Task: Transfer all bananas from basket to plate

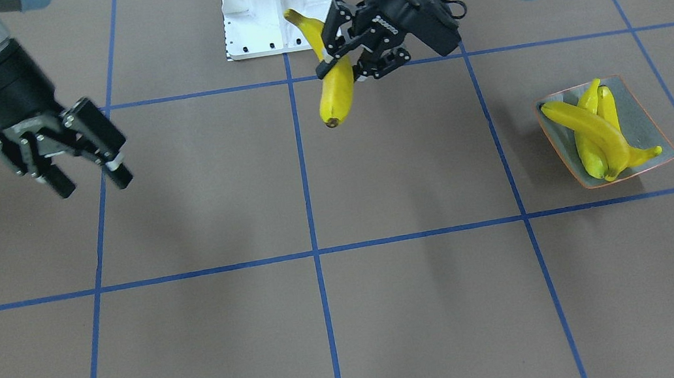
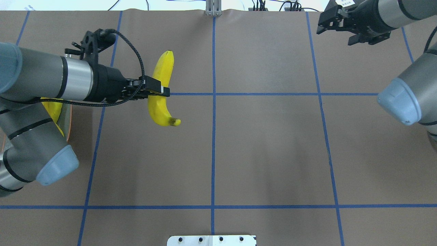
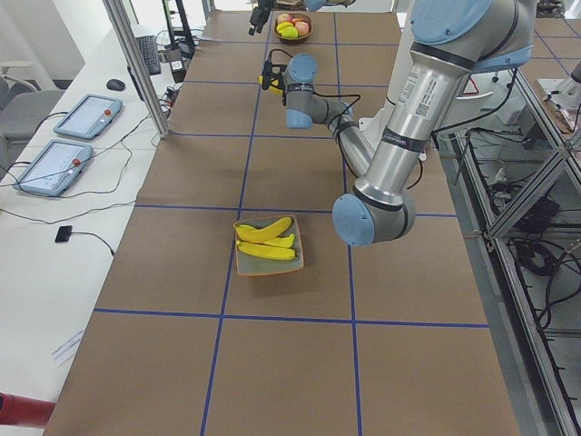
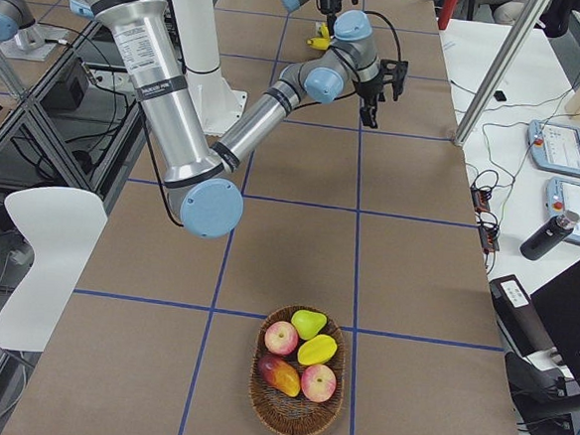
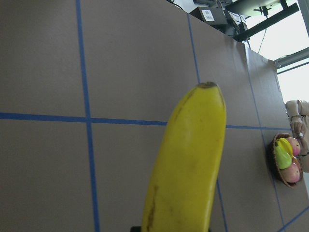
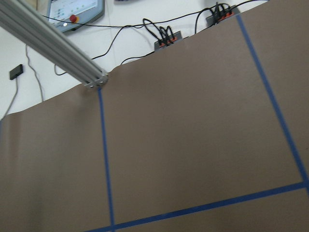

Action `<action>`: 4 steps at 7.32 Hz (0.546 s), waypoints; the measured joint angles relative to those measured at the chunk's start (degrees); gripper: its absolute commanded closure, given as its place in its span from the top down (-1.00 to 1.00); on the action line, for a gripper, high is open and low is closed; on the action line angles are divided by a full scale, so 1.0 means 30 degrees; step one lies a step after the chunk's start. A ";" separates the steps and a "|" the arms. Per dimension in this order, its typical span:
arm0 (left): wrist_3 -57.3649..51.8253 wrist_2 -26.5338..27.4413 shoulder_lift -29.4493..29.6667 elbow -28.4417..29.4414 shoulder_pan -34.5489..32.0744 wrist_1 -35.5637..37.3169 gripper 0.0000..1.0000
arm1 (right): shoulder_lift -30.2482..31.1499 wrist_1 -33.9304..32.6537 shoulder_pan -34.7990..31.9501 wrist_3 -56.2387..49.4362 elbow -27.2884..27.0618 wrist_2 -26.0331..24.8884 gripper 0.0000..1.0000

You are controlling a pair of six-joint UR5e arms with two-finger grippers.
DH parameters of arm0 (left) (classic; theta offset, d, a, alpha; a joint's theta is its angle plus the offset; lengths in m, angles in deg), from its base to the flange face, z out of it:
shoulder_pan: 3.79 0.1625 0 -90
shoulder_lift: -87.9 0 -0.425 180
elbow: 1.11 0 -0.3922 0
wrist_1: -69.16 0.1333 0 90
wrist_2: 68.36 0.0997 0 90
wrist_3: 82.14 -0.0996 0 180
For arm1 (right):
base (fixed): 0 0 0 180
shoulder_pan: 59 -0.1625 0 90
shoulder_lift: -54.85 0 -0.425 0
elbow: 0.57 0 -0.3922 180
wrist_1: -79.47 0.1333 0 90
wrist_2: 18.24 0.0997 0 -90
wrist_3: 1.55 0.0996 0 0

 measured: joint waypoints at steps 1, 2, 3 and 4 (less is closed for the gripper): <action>-0.2384 -0.0847 -0.1352 -0.0009 -0.1052 0.0025 -1.00 | 0.0845 -0.0146 -0.0884 -0.2317 0.0331 0.0242 1.00; -0.5289 -0.1476 -0.2807 0.0024 -0.2101 0.0115 -1.00 | 0.1773 -0.0166 -0.1851 -0.4662 0.0630 0.0690 1.00; -0.8121 -0.1673 -0.3998 0.0101 -0.2820 0.0205 -1.00 | 0.2517 -0.0141 -0.2653 -0.6421 0.0839 0.1085 1.00; -1.1140 -0.1519 -0.5001 0.0262 -0.3374 0.0246 -1.00 | 0.2987 -0.0119 -0.3159 -0.7420 0.0938 0.1297 1.00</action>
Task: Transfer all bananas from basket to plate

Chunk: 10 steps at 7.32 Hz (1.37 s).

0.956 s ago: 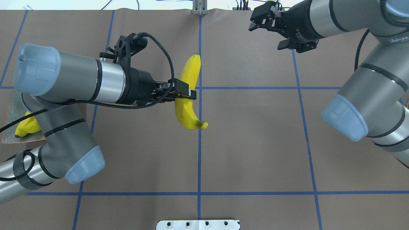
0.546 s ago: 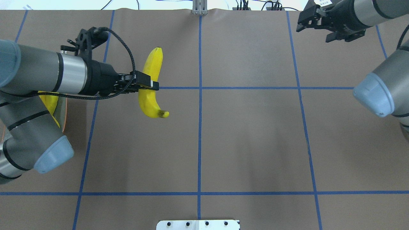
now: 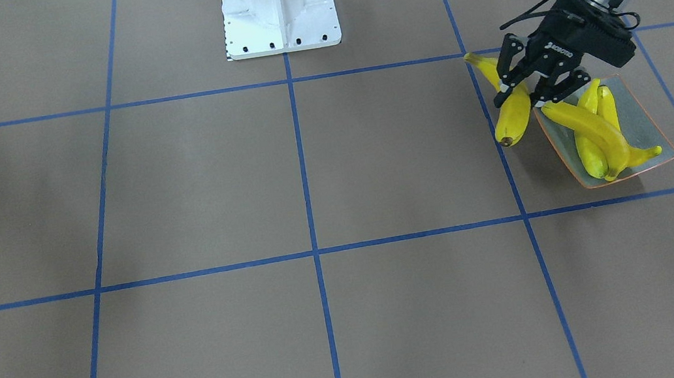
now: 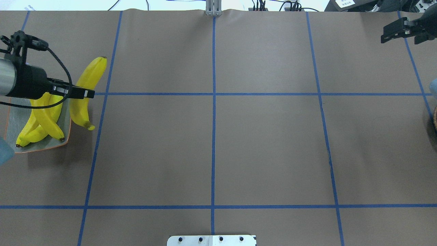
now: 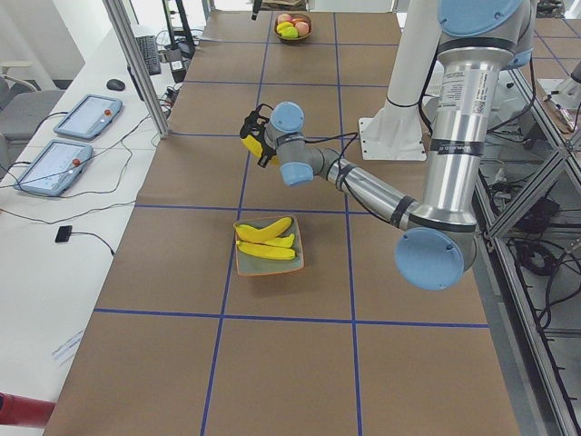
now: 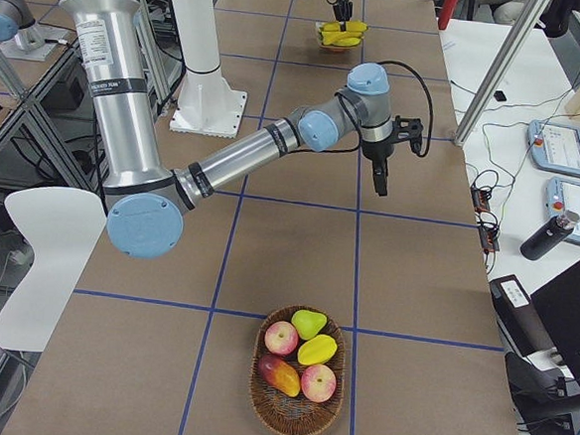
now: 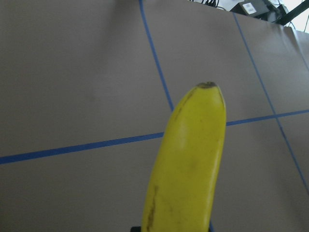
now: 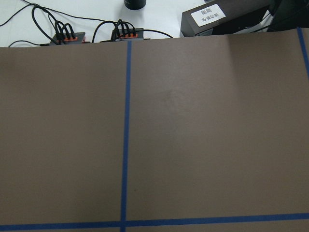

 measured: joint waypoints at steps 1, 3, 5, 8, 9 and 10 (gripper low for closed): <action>-0.2837 0.0615 -0.0777 0.0194 -0.0367 0.0009 -1.00 | 0.0219 0.0018 -0.0228 -0.0406 0.0036 0.0084 1.00; -0.8418 0.2993 -0.1827 0.0673 -0.0574 0.0017 -1.00 | 0.0356 0.0017 -0.0348 -0.0592 0.0052 0.0125 1.00; -1.2835 0.5656 -0.2592 0.1215 -0.0583 0.0023 -1.00 | 0.0386 0.0028 -0.0348 -0.0592 0.0054 0.0124 1.00; -1.5796 0.8275 -0.2651 0.2901 -0.0568 -0.0146 -0.83 | 0.0350 0.0052 -0.0347 -0.0584 0.0187 0.0102 1.00; -1.5837 0.8410 -0.2718 0.3005 -0.0559 -0.0186 -0.60 | 0.0342 0.0090 -0.0346 -0.0584 0.0281 0.0101 1.00; -1.5644 0.8417 -0.2778 0.2966 -0.0531 -0.0201 -0.51 | 0.0339 0.0108 -0.0346 -0.0583 0.0326 0.0101 1.00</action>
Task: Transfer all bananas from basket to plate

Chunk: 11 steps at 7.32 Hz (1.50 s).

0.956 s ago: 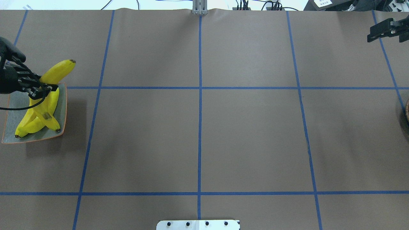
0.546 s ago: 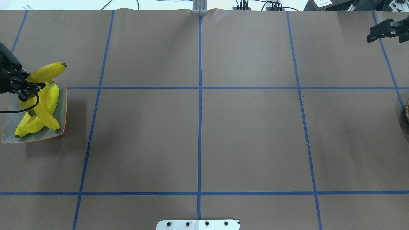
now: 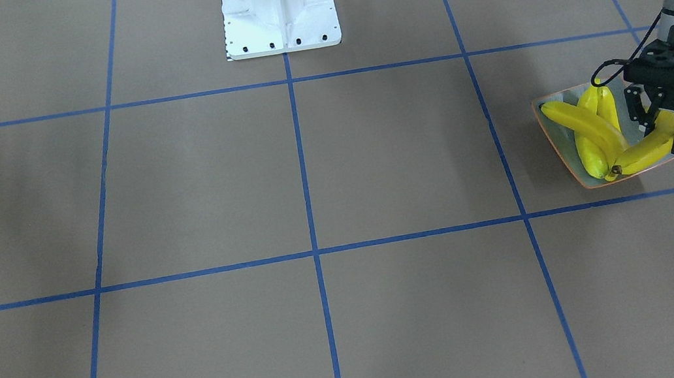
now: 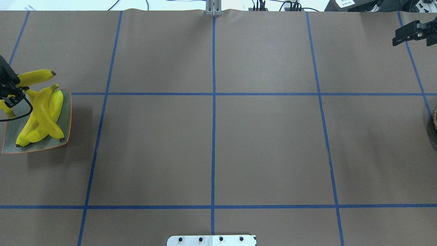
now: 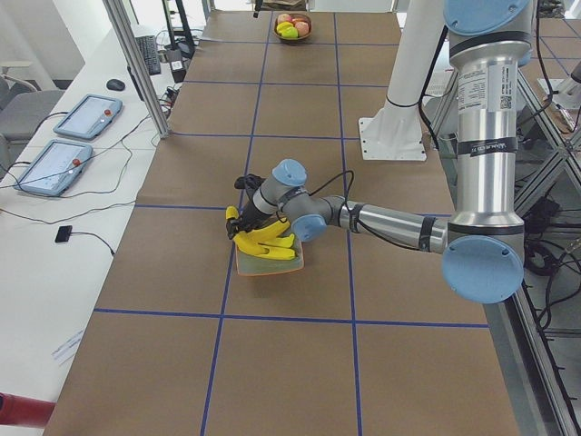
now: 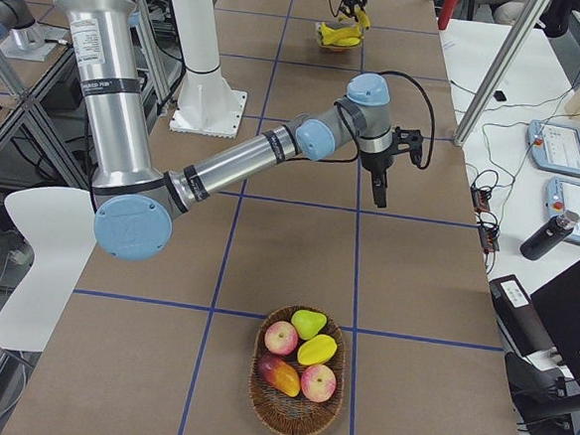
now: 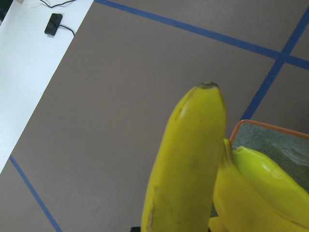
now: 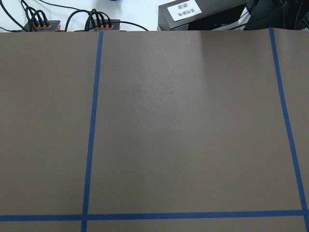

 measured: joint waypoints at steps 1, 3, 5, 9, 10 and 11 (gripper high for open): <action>0.0316 -0.0131 -0.0022 -0.0037 0.0034 -0.0014 -0.50 | 0.0000 0.0008 0.0001 -0.0001 0.0011 -0.0001 1.00; 0.0585 -0.0512 -0.0134 -0.0074 0.0077 -0.0269 -0.50 | -0.0021 0.0011 0.0001 0.0018 0.0034 -0.0001 1.00; 0.0644 -0.1025 -0.0324 -0.0083 0.0112 -0.0521 -0.43 | -0.0030 0.0012 0.0001 0.0035 0.0042 -0.0001 1.00; 0.0654 -0.2728 -0.0507 -0.0062 0.0145 -0.0621 0.50 | -0.0040 0.0011 0.0000 0.0036 0.0089 -0.0001 1.00; 0.0654 -0.2793 -0.0515 -0.0051 0.0150 -0.0639 0.54 | -0.0050 0.0012 0.0000 0.0048 0.0100 -0.0001 1.00; 0.0654 -0.2806 -0.0519 -0.0042 0.0151 -0.0648 0.55 | -0.0055 0.0011 0.0000 0.0049 0.0104 -0.0001 1.00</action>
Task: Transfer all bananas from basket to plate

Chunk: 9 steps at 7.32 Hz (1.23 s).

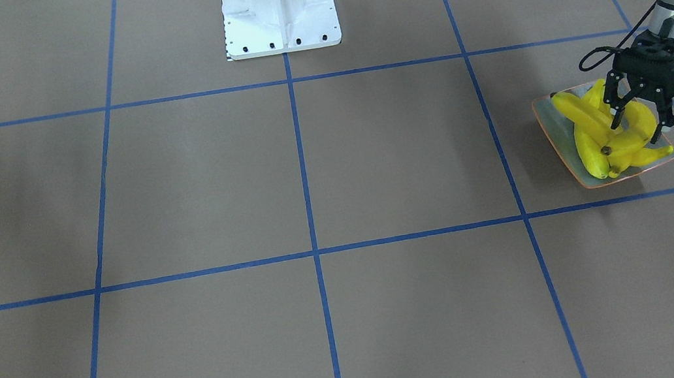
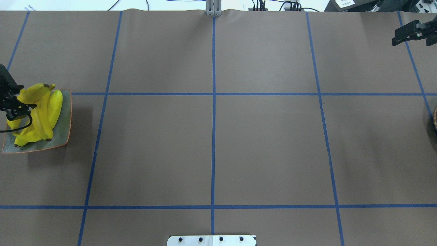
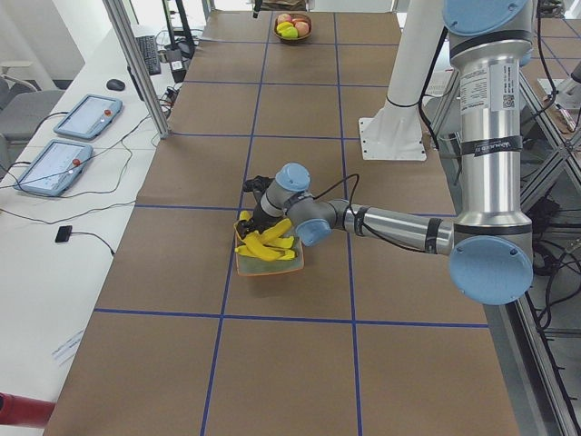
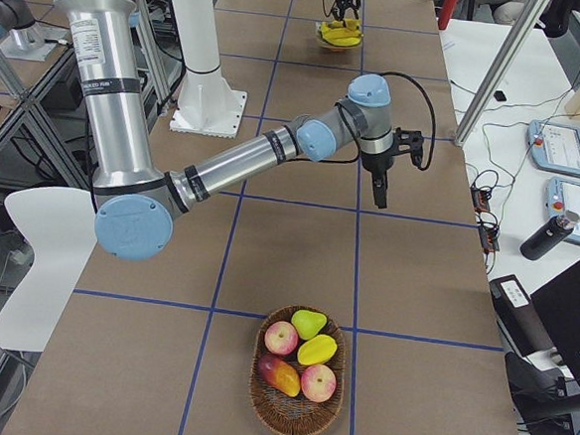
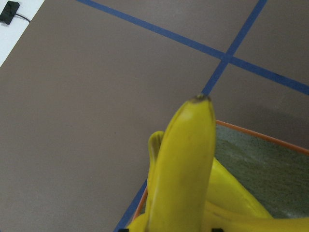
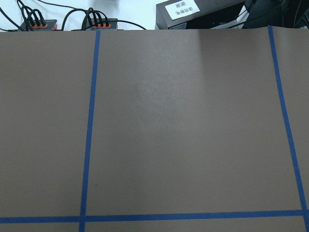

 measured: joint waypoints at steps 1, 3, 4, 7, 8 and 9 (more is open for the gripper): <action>0.0000 -0.0005 0.0000 0.0005 0.0009 -0.0003 0.55 | -0.0003 0.0000 0.0000 -0.0005 0.0004 0.0000 1.00; 0.0000 0.0001 0.0002 0.0029 0.0023 -0.0005 0.55 | -0.0005 0.0001 0.0000 0.0006 0.0006 0.0000 1.00; 0.0007 0.0006 0.0015 0.0034 0.0028 -0.0006 0.55 | -0.0005 0.0000 0.0000 0.0004 0.0006 0.0000 1.00; 0.0438 -0.0470 0.0011 -0.0193 0.0002 0.0064 1.00 | -0.0014 0.0000 0.0000 -0.0012 0.0006 0.0000 1.00; 0.2128 -0.1885 0.0003 -0.0534 -0.0089 0.0211 1.00 | -0.0018 0.0000 0.0000 -0.0017 0.0006 0.0000 1.00; 0.5227 -0.4046 0.0017 -0.0764 -0.0539 0.0413 1.00 | -0.0015 0.0000 -0.0013 -0.0025 0.0006 0.0005 1.00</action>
